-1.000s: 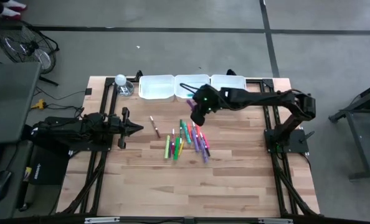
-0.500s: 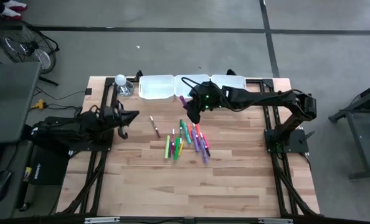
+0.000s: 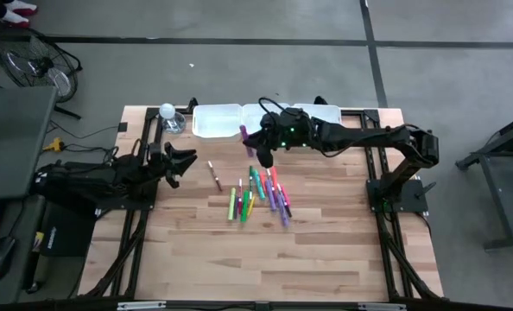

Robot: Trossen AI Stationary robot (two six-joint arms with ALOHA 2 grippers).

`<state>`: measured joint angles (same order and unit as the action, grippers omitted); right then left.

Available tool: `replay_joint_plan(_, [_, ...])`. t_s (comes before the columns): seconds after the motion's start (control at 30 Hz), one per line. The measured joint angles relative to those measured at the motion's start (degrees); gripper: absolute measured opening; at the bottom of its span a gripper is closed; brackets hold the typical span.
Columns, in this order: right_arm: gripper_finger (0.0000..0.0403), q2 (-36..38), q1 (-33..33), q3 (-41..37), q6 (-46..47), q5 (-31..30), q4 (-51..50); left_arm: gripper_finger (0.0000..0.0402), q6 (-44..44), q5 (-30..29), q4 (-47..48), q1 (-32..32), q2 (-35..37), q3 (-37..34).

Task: Pick & Place Markers
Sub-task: Put the light violet highlighter pen into the left white bin

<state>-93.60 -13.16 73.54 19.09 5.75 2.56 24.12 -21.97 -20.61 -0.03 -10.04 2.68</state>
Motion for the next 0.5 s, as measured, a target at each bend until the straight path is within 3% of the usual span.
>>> replay_joint_plan(0.17, [0.0058, 0.0, -0.6, 0.0, 0.3, 1.5, 4.9, 0.0203, 1.1, -1.3, -7.4, 0.0, -5.9, 0.1])
replay_joint_plan(0.3, [0.0058, 0.0, -1.3, 0.0, 1.4, 2.3, 7.4, 0.0211, 2.3, -1.4, -8.4, 0.0, -11.4, 3.5])
replay_joint_plan(0.5, [0.0058, 0.0, -2.7, 0.0, 2.0, 4.5, 9.7, 0.0211, -2.8, -1.6, -6.3, 0.1, -21.9, 13.0])
